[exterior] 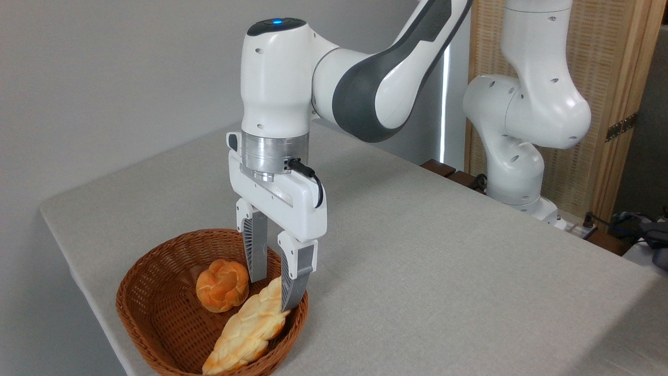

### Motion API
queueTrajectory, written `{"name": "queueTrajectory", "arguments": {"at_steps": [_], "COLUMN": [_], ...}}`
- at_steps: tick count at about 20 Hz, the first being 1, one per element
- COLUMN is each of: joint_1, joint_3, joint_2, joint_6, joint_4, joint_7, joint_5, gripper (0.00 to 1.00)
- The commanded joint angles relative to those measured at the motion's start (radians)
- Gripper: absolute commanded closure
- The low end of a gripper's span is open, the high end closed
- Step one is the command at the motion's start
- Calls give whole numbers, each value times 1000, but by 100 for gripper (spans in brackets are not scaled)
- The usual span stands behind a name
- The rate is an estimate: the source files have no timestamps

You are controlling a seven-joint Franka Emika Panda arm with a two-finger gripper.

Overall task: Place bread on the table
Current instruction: 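Lower the open gripper into the basket over the braided bread roll, then close the gripper on the end of the braided bread roll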

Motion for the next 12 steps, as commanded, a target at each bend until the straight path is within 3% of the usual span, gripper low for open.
{"name": "queueTrajectory", "arguments": {"at_steps": [1, 4, 5, 6, 12], "joint_1": [-6, -6, -6, -6, -4], "joint_3": [4, 4, 4, 4, 5], "joint_2": [2, 2, 2, 2, 0], "joint_6": [18, 20, 20, 20, 18], "joint_4": [-5, -5, -5, -5, -5], "joint_7": [-5, -2, -2, 0, 9], "joint_5": [17, 20, 20, 20, 20], "gripper": [9, 68, 79, 83, 81]}}
